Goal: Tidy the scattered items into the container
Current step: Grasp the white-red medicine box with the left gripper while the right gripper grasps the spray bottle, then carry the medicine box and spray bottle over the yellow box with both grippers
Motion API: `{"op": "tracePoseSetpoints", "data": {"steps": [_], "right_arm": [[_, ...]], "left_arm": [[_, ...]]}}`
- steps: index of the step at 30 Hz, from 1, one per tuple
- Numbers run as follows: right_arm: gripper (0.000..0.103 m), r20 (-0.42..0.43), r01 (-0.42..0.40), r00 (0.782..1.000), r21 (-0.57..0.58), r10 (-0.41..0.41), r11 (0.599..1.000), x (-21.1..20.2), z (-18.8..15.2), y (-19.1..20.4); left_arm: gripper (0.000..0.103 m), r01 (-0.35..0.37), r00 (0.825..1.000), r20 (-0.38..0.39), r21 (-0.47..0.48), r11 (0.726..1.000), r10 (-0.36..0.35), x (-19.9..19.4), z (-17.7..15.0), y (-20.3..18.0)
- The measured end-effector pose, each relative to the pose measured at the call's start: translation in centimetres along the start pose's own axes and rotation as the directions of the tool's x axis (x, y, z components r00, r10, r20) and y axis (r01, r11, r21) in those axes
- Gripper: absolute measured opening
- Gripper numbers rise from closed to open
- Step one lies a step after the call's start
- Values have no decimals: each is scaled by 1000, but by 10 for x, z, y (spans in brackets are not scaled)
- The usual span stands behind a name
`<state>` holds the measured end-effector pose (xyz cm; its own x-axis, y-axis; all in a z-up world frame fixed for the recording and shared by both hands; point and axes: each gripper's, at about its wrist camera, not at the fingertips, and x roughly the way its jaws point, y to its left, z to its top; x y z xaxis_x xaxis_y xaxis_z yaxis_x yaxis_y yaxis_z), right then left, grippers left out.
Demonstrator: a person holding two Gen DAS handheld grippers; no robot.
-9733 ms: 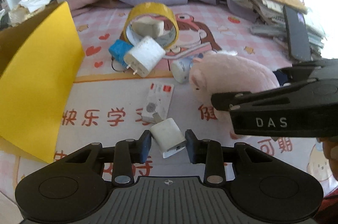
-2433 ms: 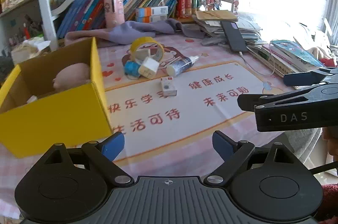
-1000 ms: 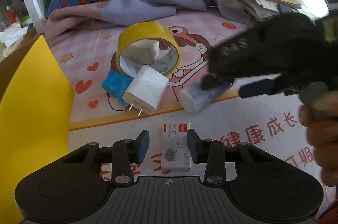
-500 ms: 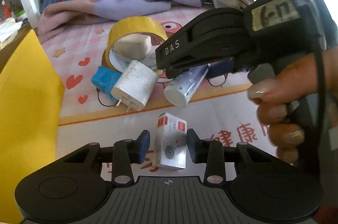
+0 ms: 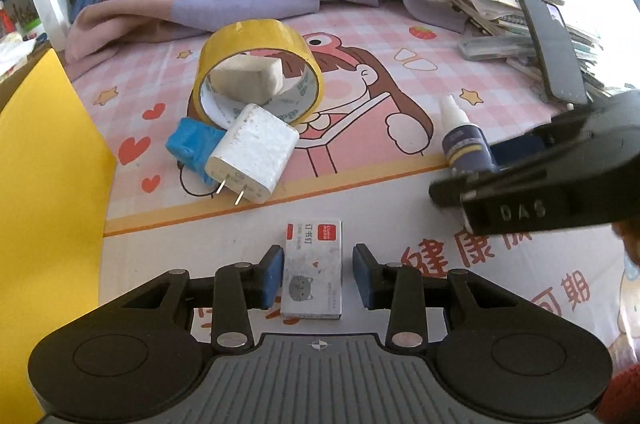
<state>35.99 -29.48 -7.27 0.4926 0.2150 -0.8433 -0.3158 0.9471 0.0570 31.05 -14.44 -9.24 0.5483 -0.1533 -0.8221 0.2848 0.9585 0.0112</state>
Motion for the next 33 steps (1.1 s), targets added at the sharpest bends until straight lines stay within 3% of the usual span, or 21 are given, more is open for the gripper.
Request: {"op": "tracePoseSetpoints", "data": {"steps": [2, 6, 18, 23, 33], "right_arm": [[52, 16, 11, 1000, -7, -11, 1000, 0, -3, 3], [31, 24, -13, 1000, -58, 14, 998, -2, -3, 7], [30, 48, 7, 999, -90, -3, 996, -4, -9, 13], [30, 66, -12, 998, -82, 17, 997, -19, -12, 16], [30, 104, -46, 993, -17, 47, 999, -64, -22, 20]], "left_arm": [[34, 2, 1000, -3, -3, 1000, -2, 0, 0, 1], [29, 11, 1000, -7, -13, 1000, -11, -3, -1, 6], [28, 15, 1000, -1, -22, 1000, -15, -5, -2, 8], [28, 45, 998, 52, -34, 998, -43, -28, 1, 8], [28, 104, 991, 90, -44, 994, -100, -72, -11, 11]]}}
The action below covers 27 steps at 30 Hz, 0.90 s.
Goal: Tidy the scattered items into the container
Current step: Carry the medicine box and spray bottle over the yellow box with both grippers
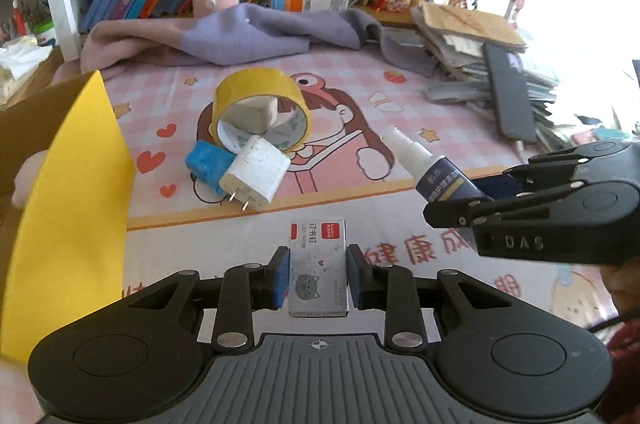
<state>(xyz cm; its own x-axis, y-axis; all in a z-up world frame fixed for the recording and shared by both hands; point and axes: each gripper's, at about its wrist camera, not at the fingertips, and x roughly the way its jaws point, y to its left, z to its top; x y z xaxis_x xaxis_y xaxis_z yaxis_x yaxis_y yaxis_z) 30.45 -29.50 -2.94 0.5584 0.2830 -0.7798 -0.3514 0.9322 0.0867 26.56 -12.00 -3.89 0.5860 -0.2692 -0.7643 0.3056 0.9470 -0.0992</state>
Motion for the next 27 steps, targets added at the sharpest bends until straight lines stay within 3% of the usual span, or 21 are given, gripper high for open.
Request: {"op": "tracePoseSetpoints", "data": {"steps": [17, 27], "right_arm": [[30, 106, 73, 991, 41, -77, 996, -73, -20, 56], [30, 127, 127, 982, 103, -140, 987, -101, -57, 119]], "left_arm": [[28, 105, 984, 140, 56, 993, -112, -78, -27, 25], [28, 156, 973, 149, 123, 980, -174, -122, -74, 48]]}}
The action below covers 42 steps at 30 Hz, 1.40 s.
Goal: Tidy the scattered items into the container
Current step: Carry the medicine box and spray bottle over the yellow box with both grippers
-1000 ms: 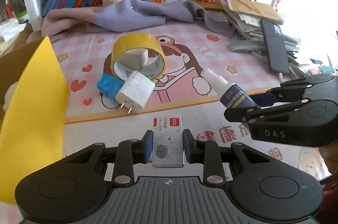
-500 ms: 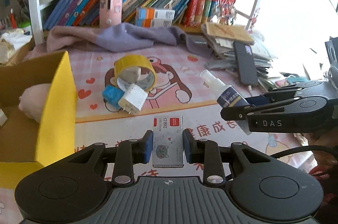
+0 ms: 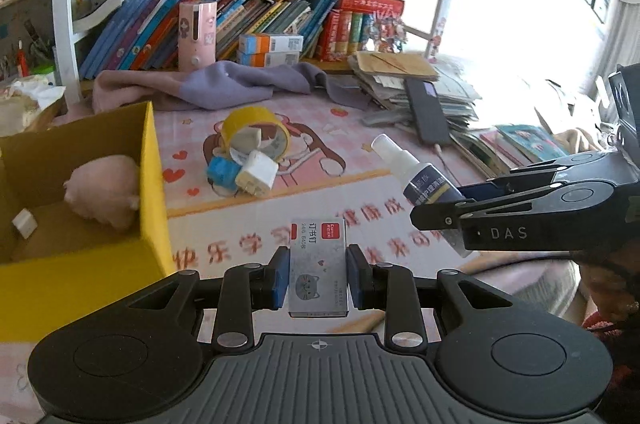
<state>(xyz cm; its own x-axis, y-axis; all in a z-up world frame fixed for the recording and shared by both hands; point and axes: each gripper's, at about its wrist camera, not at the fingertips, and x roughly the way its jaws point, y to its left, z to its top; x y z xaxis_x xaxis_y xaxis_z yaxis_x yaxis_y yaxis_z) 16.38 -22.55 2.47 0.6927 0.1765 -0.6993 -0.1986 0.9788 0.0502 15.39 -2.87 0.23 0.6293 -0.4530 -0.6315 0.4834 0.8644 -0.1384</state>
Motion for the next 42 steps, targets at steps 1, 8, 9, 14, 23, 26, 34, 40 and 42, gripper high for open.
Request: {"op": "tracePoseSetpoints", "data": {"steps": [1, 8, 9, 14, 23, 26, 34, 40, 42], "right_arm": [[30, -2, 5, 1000, 3, -5, 1000, -4, -5, 7], [30, -28, 18, 999, 5, -17, 1000, -34, -50, 62], [30, -32, 16, 999, 5, -15, 1000, -37, -55, 69], [30, -29, 6, 1000, -18, -6, 1000, -52, -67, 99], [30, -35, -59, 998, -107, 55, 993, -59, -68, 144], [30, -44, -94, 995, -151, 89, 984, -57, -68, 162], [30, -58, -181, 983, -258, 172, 949, -47, -56, 199], [30, -61, -212, 977, -283, 203, 935, -37, -42, 213], [30, -49, -216, 976, -278, 211, 936, -33, -34, 213]], "left_arm": [[28, 7, 1000, -3, 2, 1000, -7, -6, -5, 1], [28, 52, 998, -23, 9, 999, -51, -51, -48, 9], [28, 52, 998, -23, 10, 999, -52, -57, -53, 10], [28, 26, 1000, -3, -19, 999, -26, -85, -69, 22], [28, -49, 998, 39, -102, 994, 53, -126, -93, 46], [28, -82, 995, 46, -141, 987, 89, -138, -102, 55], [28, -166, 980, 70, -242, 956, 188, -160, -114, 82], [28, -201, 970, 77, -290, 936, 232, -166, -113, 102], [28, -212, 965, 84, -306, 928, 248, -166, -109, 111]]}}
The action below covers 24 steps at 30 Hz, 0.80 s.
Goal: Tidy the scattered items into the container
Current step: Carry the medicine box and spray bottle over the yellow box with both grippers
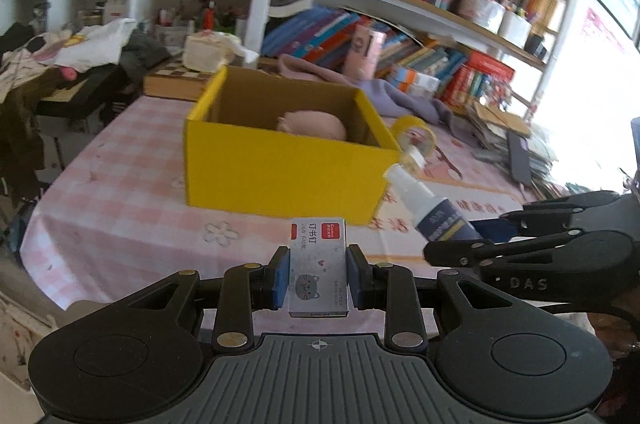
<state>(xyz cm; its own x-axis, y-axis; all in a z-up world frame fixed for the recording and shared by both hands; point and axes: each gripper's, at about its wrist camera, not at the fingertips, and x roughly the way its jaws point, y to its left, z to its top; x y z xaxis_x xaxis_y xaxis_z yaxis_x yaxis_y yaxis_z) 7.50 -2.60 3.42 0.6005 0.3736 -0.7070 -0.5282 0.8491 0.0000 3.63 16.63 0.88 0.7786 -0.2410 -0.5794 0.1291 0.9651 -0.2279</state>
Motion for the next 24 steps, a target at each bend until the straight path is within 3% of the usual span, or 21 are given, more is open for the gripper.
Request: {"op": "tracePoseSetpoints", "data": {"steps": [7, 15, 24], "right_arm": [[30, 82, -9, 997, 32, 6, 999, 8, 41, -17], [30, 170, -27, 985, 37, 20, 999, 31, 104, -45], [30, 126, -32, 992, 27, 29, 999, 86, 147, -76]], "left_arm": [[28, -23, 997, 77, 7, 1000, 22, 10, 43, 14], [28, -32, 990, 139, 77, 996, 21, 42, 103, 19], [28, -44, 995, 95, 143, 989, 30, 108, 143, 22]]}}
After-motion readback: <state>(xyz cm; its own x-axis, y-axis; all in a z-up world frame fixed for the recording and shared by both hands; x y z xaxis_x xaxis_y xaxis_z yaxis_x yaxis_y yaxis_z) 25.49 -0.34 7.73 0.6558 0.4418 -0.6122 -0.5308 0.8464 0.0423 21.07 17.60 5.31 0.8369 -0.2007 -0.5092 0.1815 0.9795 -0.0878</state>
